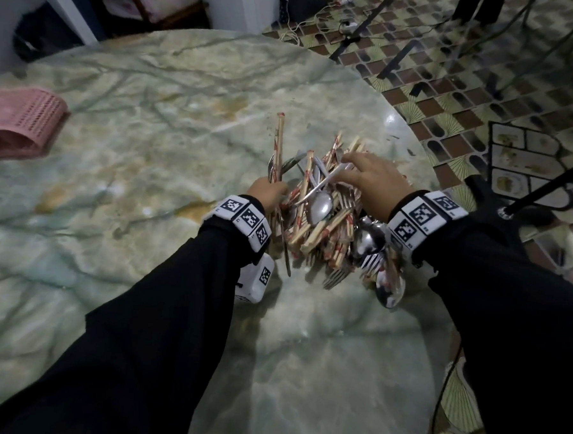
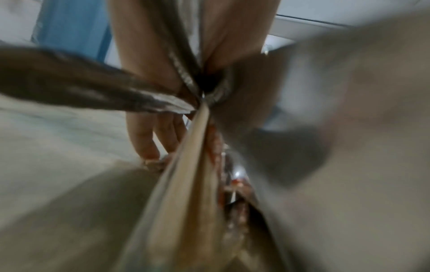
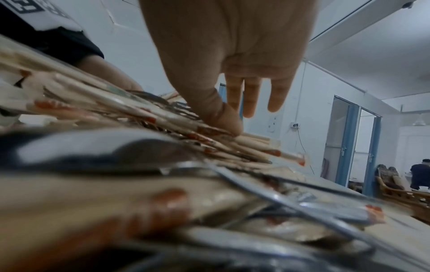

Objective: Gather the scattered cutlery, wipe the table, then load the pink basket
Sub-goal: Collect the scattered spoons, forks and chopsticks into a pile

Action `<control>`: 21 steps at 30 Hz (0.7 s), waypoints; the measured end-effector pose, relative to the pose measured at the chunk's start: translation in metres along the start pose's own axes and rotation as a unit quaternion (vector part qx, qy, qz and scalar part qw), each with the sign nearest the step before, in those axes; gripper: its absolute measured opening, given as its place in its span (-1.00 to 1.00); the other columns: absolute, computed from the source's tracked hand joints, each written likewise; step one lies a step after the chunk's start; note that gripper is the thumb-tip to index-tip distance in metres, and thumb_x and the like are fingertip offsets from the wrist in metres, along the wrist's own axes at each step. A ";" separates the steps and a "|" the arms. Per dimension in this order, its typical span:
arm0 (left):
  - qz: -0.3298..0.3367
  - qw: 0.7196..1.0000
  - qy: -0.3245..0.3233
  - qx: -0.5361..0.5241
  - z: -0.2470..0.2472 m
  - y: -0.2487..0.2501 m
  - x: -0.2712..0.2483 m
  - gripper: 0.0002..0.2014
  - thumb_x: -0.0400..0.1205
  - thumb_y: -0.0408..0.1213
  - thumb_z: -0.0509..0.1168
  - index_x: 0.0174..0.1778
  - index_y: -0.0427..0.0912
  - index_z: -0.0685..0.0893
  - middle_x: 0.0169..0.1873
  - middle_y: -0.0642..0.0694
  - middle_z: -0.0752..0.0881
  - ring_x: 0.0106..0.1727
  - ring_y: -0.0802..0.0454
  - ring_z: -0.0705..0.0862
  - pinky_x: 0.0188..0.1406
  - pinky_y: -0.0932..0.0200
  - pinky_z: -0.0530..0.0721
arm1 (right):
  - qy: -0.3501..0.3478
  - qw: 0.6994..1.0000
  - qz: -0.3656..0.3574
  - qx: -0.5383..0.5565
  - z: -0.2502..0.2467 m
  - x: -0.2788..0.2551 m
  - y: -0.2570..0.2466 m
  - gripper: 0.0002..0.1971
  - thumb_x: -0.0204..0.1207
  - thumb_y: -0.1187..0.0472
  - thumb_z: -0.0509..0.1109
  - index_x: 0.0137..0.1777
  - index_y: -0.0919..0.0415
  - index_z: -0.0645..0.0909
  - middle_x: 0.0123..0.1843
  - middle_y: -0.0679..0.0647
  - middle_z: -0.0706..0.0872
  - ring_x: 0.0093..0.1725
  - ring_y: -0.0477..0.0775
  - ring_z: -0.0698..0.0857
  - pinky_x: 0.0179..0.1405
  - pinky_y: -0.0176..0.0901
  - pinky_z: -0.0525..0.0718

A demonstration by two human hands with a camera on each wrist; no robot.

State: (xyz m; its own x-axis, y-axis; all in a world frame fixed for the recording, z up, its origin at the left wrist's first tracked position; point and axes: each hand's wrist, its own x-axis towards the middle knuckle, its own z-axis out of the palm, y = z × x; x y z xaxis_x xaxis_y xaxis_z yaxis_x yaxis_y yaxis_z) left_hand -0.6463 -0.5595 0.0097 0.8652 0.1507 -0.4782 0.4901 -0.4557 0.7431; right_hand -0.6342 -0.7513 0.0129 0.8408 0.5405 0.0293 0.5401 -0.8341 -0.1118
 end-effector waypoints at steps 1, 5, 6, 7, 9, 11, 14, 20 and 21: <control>-0.003 1.000 -0.004 -0.009 0.001 0.000 0.002 -0.84 0.56 -0.37 0.18 -0.34 -0.27 0.53 -0.25 -0.25 0.56 -0.20 -0.11 0.53 -0.18 0.11 0.46 | 0.011 1.000 -0.005 -0.008 0.002 -0.001 0.001 -0.56 0.25 0.47 0.53 0.13 0.11 0.72 0.34 0.30 0.59 0.33 0.35 0.55 0.30 0.27 0.46; -0.003 1.000 -0.019 -0.015 0.000 0.003 0.002 -0.89 0.57 -0.39 0.19 -0.28 -0.25 0.53 -0.29 -0.16 0.54 -0.28 -0.06 0.51 -0.31 0.17 0.45 | 0.035 0.998 -0.023 -0.038 0.001 -0.004 0.003 -0.64 0.18 0.34 0.63 -0.03 0.02 0.77 0.18 0.24 0.69 0.11 0.32 0.67 0.11 0.31 0.58; -0.001 1.000 -0.025 -0.013 0.000 0.003 0.001 -0.93 0.58 -0.39 0.19 -0.19 -0.28 0.54 -0.27 -0.16 0.54 -0.27 -0.04 0.50 -0.31 0.17 0.44 | 0.041 0.998 -0.036 -0.035 0.000 -0.004 0.004 -0.63 0.16 0.32 0.65 -0.04 -0.01 0.78 0.11 0.23 0.72 0.04 0.30 0.70 0.02 0.27 0.63; 0.003 1.000 -0.027 -0.010 0.000 0.003 0.002 -0.93 0.59 -0.37 0.19 -0.12 -0.30 0.54 -0.25 -0.15 0.53 -0.25 -0.03 0.50 -0.31 0.18 0.44 | 0.042 0.997 -0.050 -0.029 0.000 -0.005 0.004 -0.64 0.14 0.30 0.67 -0.06 -0.02 0.79 0.03 0.23 0.75 -0.05 0.29 0.72 -0.07 0.21 0.66; 0.010 0.999 -0.029 -0.015 0.000 0.001 0.001 -0.93 0.61 -0.36 0.18 -0.08 -0.28 0.54 -0.22 -0.14 0.54 -0.21 -0.01 0.50 -0.30 0.23 0.41 | 0.052 0.996 -0.075 -0.013 0.000 -0.007 0.005 -0.67 0.15 0.29 0.67 -0.07 0.03 0.80 -0.11 0.20 0.76 -0.18 0.27 0.72 -0.17 0.12 0.65; 0.013 0.999 -0.034 -0.026 0.001 0.001 -0.001 -0.93 0.63 -0.36 0.18 -0.13 -0.24 0.54 -0.24 -0.10 0.55 -0.19 0.00 0.51 -0.30 0.26 0.40 | 0.054 0.995 -0.086 0.008 0.000 -0.010 0.002 -0.72 0.22 0.29 0.63 -0.04 0.08 0.80 -0.16 0.18 0.76 -0.19 0.26 0.71 -0.12 0.12 0.62; 0.019 0.998 -0.047 -0.025 0.003 0.003 -0.005 -0.95 0.65 -0.36 0.17 -0.04 -0.23 0.53 -0.27 -0.04 0.54 -0.23 0.08 0.50 -0.32 0.30 0.40 | 0.043 0.996 -0.083 0.006 0.002 -0.015 -0.007 -0.77 0.33 0.26 0.56 0.01 0.08 0.79 -0.13 0.17 0.73 -0.12 0.24 0.68 -0.09 0.12 0.58; 0.024 0.996 -0.083 -0.009 0.015 0.007 -0.014 -0.83 0.64 -0.35 0.17 -0.27 -0.16 0.53 -0.28 -0.08 0.56 -0.24 0.04 0.52 -0.28 0.24 0.45 | -0.024 0.996 -0.066 -0.049 -0.001 -0.021 -0.022 -0.69 0.50 0.25 0.39 0.23 0.00 0.69 0.08 0.09 0.64 0.11 0.17 0.60 0.13 0.11 0.51; 0.023 0.996 -0.089 -0.009 0.015 0.008 -0.016 -0.80 0.66 -0.35 0.16 -0.31 -0.15 0.50 -0.32 -0.05 0.54 -0.29 0.09 0.50 -0.33 0.28 0.42 | -0.035 0.996 -0.062 -0.049 -0.002 -0.022 -0.021 -0.65 0.55 0.27 0.33 0.31 -0.01 0.64 0.17 0.07 0.61 0.19 0.14 0.56 0.22 0.08 0.46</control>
State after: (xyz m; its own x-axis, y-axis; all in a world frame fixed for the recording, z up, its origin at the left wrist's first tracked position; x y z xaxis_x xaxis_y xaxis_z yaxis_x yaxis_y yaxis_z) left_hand -0.6575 -0.5786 0.0159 0.8549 -0.0276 -0.5181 0.4545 -0.4417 0.7735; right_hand -0.6643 -0.7458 0.0164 0.7649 0.6433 -0.0330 0.6432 -0.7656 -0.0133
